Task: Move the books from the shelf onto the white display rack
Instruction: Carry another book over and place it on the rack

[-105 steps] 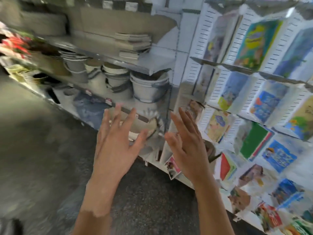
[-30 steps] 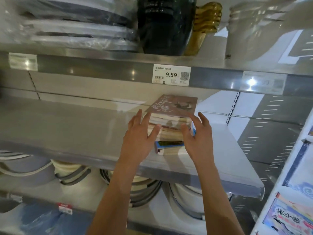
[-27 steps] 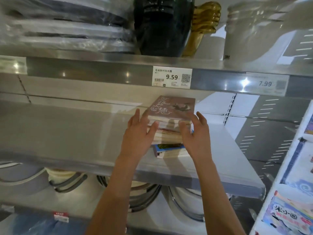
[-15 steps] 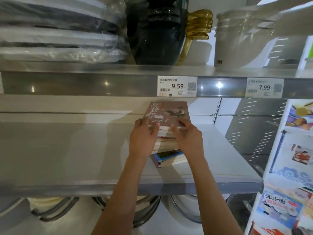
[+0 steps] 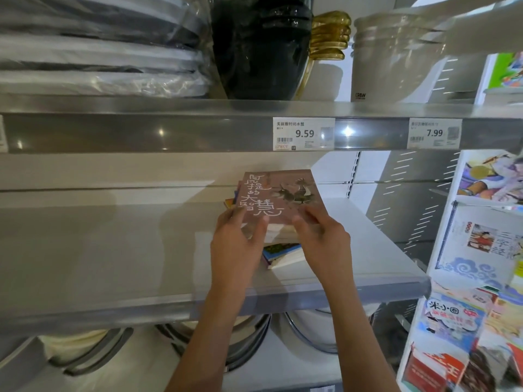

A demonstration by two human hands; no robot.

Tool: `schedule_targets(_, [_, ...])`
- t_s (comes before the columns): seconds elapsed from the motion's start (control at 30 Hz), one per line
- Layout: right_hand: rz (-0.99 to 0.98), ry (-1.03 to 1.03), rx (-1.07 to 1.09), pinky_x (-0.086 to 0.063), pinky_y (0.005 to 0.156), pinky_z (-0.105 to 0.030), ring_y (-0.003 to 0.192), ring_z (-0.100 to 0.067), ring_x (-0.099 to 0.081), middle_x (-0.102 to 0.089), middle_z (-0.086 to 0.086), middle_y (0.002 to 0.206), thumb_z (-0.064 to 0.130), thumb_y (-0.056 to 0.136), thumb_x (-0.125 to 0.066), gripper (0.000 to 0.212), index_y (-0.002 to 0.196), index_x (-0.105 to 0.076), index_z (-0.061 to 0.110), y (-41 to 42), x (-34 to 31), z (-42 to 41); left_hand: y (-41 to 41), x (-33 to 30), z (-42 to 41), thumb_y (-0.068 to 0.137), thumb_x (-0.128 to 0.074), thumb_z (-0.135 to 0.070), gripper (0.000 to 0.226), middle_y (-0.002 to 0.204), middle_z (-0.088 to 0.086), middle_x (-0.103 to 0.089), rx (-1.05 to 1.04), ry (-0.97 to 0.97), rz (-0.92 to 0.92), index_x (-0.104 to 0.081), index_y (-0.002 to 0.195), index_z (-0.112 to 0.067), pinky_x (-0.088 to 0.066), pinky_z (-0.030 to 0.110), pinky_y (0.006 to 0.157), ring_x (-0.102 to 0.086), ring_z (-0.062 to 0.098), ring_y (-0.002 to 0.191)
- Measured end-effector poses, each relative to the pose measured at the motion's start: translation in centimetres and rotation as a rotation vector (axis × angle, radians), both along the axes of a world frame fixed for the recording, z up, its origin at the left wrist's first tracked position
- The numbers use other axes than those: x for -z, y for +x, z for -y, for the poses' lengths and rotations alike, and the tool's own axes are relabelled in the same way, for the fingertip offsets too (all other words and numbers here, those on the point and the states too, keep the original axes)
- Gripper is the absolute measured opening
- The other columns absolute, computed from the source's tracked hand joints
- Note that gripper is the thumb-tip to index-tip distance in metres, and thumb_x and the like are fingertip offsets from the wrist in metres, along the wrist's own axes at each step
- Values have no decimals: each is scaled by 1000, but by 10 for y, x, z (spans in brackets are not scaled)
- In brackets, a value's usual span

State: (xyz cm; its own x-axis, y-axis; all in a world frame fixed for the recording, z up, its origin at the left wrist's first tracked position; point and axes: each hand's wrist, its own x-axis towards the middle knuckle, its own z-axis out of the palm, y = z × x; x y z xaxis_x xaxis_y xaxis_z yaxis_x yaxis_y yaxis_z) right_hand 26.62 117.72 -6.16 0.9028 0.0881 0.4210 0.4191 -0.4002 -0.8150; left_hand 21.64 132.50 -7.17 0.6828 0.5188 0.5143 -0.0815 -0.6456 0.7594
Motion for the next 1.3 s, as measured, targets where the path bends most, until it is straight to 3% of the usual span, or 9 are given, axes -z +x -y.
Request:
schedule_targets(0.33, [-76, 90, -37, -45, 75, -1, 95, -2, -63, -69, 7, 114, 24, 89, -71, 49, 136, -56, 24, -14, 17, 9, -6, 3, -11, 96, -63, -30, 53, 145, -4, -48, 201, -275, -121, -48, 146, -26, -44, 36, 109, -53, 12, 126])
schedule_targets(0.47, [-76, 66, -130, -57, 85, -29, 96, -12, -68, -70, -2, 110, 25, 71, -80, 56, 124, -64, 36, -21, 24, 18, -25, 21, -6, 98, -60, -25, 60, 152, -15, -31, 251, -195, -116, -36, 153, -27, -31, 23, 110, -35, 2, 132])
schedule_targets(0.6, [-10, 54, -214, -52, 75, -16, 93, -6, -66, -70, 4, 106, 1, 78, -74, 49, 119, -65, 26, -26, 26, 21, -39, 39, -9, 96, -62, -26, 66, 163, -15, -17, 276, -92, -147, -31, 154, -27, -34, 32, 114, -34, 8, 140])
schedule_targets(0.67, [10, -12, -185, -47, 84, -12, 109, 0, -55, -57, 7, 128, 13, 87, -69, 50, 132, -55, 30, -28, 30, 16, -44, 43, -11, 96, -62, -26, 67, 164, -16, -13, 280, -48, -157, -28, 155, -27, -32, 26, 109, -32, 1, 136])
schedule_targets(0.83, [50, -105, -119, -42, 109, -37, 141, -20, -37, -29, -2, 156, 27, 94, -65, 64, 150, -36, 30, -37, 53, 9, -57, 54, -12, 99, -59, -23, 69, 164, -17, -2, 317, -23, -140, -21, 157, -24, -30, 18, 103, -17, -9, 132])
schedule_targets(0.97, [106, -61, -113, -32, 114, -22, 147, -7, -24, -17, 8, 162, 41, 92, -61, 67, 150, -28, 38, -59, 70, 10, -69, 67, -12, 98, -59, -22, 67, 157, -22, -4, 355, -43, -102, -24, 156, -21, -27, -8, 89, -12, -24, 126])
schedule_targets(1.07, [121, -32, -88, -21, 110, -6, 141, 17, -11, -10, 18, 160, 46, 90, -59, 67, 146, -22, 45, -74, 79, 15, -77, 76, -9, 97, -61, -17, 68, 158, -20, -4, 380, -32, -78, -26, 155, -17, -33, -4, 92, -8, -38, 122])
schedule_targets(1.2, [106, -17, -49, -27, 115, -24, 148, -2, -18, -8, 14, 164, 50, 90, -58, 67, 147, -23, 44, -88, 88, 30, -92, 80, 3, 98, -53, -44, 67, 160, -24, -5, 417, -31, 18, -26, 155, -21, -30, -6, 93, -12, -29, 133])
schedule_targets(1.3, [121, 1, -26, -27, 109, -12, 147, 0, -20, -8, 17, 163, 58, 87, -53, 69, 148, -24, 42, -102, 85, 46, -100, 82, 18, 97, -59, -22, 66, 157, -25, -5, 441, -58, 31, -27, 154, -15, -29, -6, 93, -12, -30, 132])
